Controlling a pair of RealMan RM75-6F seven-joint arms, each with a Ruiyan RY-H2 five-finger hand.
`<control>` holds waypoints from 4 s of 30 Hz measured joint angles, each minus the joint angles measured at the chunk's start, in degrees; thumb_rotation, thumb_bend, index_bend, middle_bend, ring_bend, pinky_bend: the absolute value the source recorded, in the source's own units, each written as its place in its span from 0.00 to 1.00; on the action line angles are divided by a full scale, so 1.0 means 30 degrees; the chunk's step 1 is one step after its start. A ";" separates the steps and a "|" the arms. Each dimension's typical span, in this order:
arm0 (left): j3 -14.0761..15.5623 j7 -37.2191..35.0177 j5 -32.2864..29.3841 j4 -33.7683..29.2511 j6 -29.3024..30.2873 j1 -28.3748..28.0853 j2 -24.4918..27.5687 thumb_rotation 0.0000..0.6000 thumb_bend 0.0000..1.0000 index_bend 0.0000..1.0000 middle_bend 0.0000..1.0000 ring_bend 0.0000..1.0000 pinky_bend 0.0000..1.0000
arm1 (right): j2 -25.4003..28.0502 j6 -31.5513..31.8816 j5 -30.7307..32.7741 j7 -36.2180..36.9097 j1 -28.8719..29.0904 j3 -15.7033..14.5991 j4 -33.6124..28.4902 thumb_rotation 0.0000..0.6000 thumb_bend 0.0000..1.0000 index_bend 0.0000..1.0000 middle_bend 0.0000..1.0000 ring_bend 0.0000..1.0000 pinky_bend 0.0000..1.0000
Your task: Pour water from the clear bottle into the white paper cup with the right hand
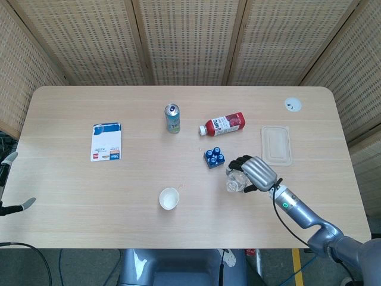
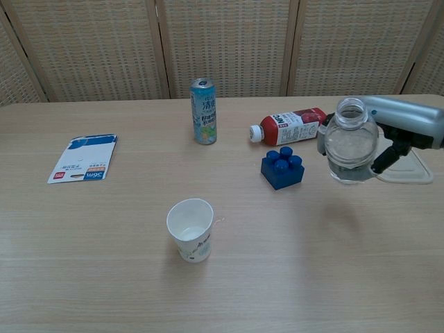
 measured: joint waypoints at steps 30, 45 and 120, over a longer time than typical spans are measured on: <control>-0.0154 -0.0241 -0.0556 0.0191 -0.0613 -0.0295 0.0063 1.00 0.13 0.00 0.00 0.00 0.00 | 0.1553 -0.6268 1.4099 -2.4085 0.3886 0.3965 -1.1759 1.00 0.85 0.59 0.59 0.59 0.78; -0.0160 -0.0607 -0.0530 0.0203 -0.0707 -0.0322 0.0218 1.00 0.13 0.00 0.00 0.00 0.00 | 0.0160 -0.3805 1.7719 -2.8398 0.5570 0.3565 -1.2442 1.00 0.85 0.59 0.59 0.59 0.79; -0.0103 -0.1148 -0.0583 0.0317 -0.1065 -0.0447 0.0463 1.00 0.13 0.00 0.00 0.00 0.00 | -0.3889 -0.0322 1.7714 -3.3625 0.6255 0.2878 -0.9885 1.00 0.85 0.59 0.59 0.62 0.81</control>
